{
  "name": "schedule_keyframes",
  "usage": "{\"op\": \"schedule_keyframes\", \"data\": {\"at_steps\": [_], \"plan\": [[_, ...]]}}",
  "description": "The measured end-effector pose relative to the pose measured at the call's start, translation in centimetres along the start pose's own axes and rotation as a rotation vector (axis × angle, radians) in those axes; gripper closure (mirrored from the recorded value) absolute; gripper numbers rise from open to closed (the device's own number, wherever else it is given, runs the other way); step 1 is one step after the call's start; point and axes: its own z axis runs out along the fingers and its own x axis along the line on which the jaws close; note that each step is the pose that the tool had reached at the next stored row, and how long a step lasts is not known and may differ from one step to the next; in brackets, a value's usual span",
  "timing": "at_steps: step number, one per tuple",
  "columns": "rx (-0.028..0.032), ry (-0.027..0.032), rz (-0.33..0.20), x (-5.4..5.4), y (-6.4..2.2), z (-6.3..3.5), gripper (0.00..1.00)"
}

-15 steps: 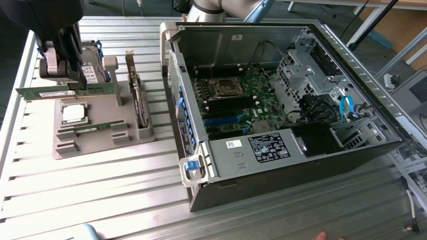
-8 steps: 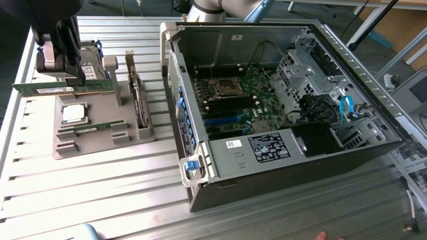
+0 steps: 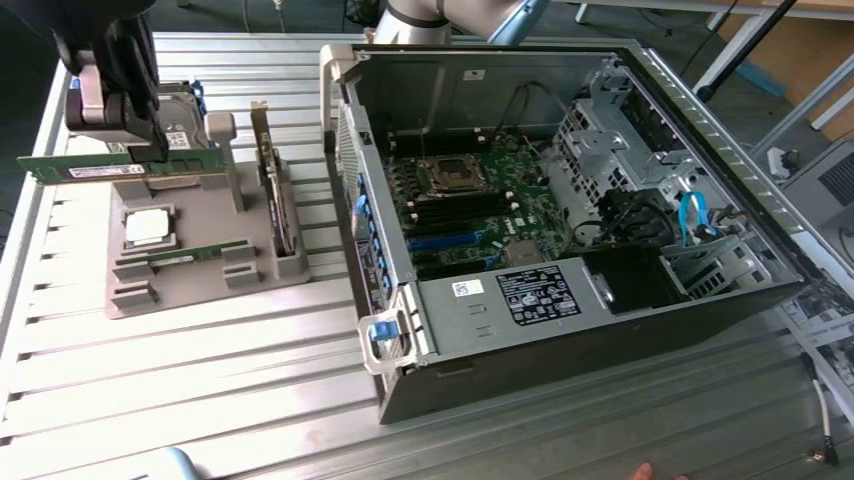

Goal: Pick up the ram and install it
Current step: 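Pick up the ram and move it above insertion slot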

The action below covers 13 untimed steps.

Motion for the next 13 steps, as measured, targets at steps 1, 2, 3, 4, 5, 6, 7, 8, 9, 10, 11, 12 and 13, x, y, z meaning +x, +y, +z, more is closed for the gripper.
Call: {"op": "schedule_keyframes", "data": {"at_steps": [1,2,3,4,5,6,7,8,9,10,11,12,13], "plan": [[0.0,-0.0001,0.0,0.0,0.0,-0.12,0.88],[0.0,0.0,0.0,0.0,0.0,-0.22,0.88],[0.0001,-0.0001,0.0,0.0,0.0,-0.31,0.88],[0.0002,-0.0001,0.0,0.0,0.0,-0.33,0.88],[0.0001,-0.0001,0.0,-0.01,-0.01,-0.34,0.88],[0.0001,-0.0001,0.0,-0.01,-0.01,-0.34,0.88],[0.0,-0.0001,0.0,-0.01,-0.01,-0.34,0.88],[0.0,0.0,0.0,-0.01,-0.01,-0.35,0.88],[0.0,0.0,0.0,-0.01,-0.01,-0.35,0.88],[-0.0001,0.0001,0.0,-0.01,-0.03,-0.36,0.88],[-0.0003,0.0003,0.0,-0.01,-0.1,-0.37,0.88],[-0.0002,0.0002,0.0,-0.01,-0.19,-0.37,0.88],[-0.0001,0.0001,0.0,-0.01,-0.31,-0.36,0.88]]}}
